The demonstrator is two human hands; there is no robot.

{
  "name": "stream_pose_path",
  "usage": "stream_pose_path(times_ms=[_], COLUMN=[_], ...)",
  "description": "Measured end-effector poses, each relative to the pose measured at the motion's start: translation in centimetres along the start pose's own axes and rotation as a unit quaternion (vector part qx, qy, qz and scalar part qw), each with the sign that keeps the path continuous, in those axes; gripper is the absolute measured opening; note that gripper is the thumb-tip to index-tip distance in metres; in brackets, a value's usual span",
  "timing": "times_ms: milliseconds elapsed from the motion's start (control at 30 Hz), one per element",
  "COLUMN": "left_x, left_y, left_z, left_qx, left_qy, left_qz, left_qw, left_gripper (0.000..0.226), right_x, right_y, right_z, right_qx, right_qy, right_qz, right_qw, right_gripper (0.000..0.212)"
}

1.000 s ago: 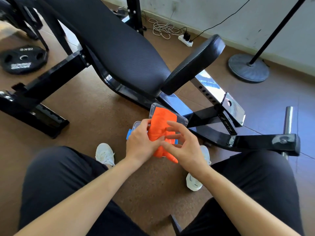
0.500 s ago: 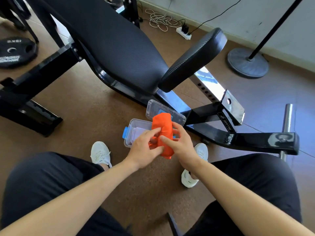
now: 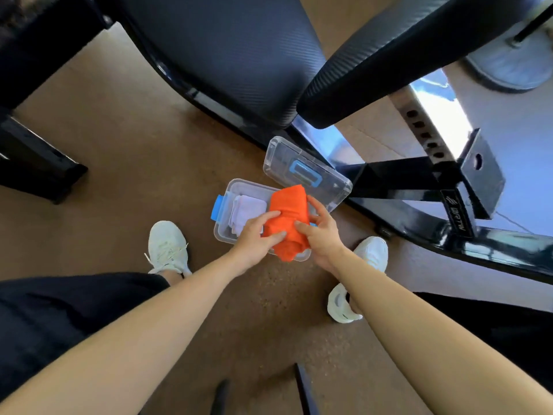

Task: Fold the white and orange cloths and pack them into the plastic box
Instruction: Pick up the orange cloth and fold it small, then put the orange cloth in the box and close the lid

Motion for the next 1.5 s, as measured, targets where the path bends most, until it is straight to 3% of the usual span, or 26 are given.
stream_pose_path(times_ms=[100, 200, 500, 667, 833, 1033, 1100, 1200, 1333, 1400, 1500], left_x=[2.6, 5.9, 12.2, 14.2, 14.9, 13.4, 12.9, 12.6, 12.9, 13.0, 12.8], left_y=[-1.4, -2.7, -8.9, -11.3, -11.8, -11.0, -11.0, -10.7, -11.1, -10.9, -10.4], left_z=[0.7, 0.8, 1.2, 1.7, 2.5, 1.3, 1.8, 3.1, 4.0, 3.8, 3.3], left_qx=[-0.076, -0.080, 0.076, 0.109, 0.114, 0.312, 0.349, 0.380, 0.398, 0.396, 0.348], left_qy=[-0.027, -0.014, -0.029, -0.062, -0.170, -0.032, -0.079, -0.151, -0.224, -0.239, -0.215], left_qz=[-0.037, -0.036, -0.025, -0.016, -0.072, 0.058, 0.091, 0.056, -0.027, -0.030, -0.011], left_qw=[0.996, 0.996, 0.996, 0.992, 0.976, 0.948, 0.929, 0.911, 0.889, 0.886, 0.913], left_gripper=[0.049, 0.049, 0.052, 0.058, 0.075, 0.051, 0.051, 0.062, 0.074, 0.077, 0.077], right_x=[3.2, 6.5, 12.7, 15.7, 16.8, 13.2, 12.0, 10.6, 10.6, 11.9, 14.0], right_y=[2.1, 4.3, 11.4, 13.3, 13.4, 10.8, 9.1, 5.3, -0.3, -1.8, -2.1], right_z=[0.4, 0.8, 4.0, 3.9, 3.1, 2.3, 1.6, -0.6, -4.6, -6.5, -8.2], right_qx=[0.014, 0.047, 0.025, -0.029, -0.192, -0.395, -0.415, -0.443, -0.539, -0.574, -0.596], right_qy=[0.000, 0.014, 0.063, 0.086, 0.069, -0.040, -0.048, -0.012, 0.091, 0.126, 0.113], right_qz=[0.044, 0.066, 0.096, 0.098, 0.130, -0.017, -0.078, -0.172, -0.319, -0.328, -0.251], right_qw=[0.999, 0.997, 0.993, 0.991, 0.970, 0.918, 0.905, 0.879, 0.775, 0.740, 0.754], right_gripper=[0.064, 0.064, 0.074, 0.073, 0.063, 0.067, 0.059, 0.047, 0.041, 0.046, 0.057])
Point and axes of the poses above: each hand's wrist, its own x-axis towards the middle knuckle, its own z-axis out of the palm, y = z × x, the point moved 2 cm from there along x, towards the middle knuckle, and after that the axes turned 2 degrees about x, right-handed, at the moved point
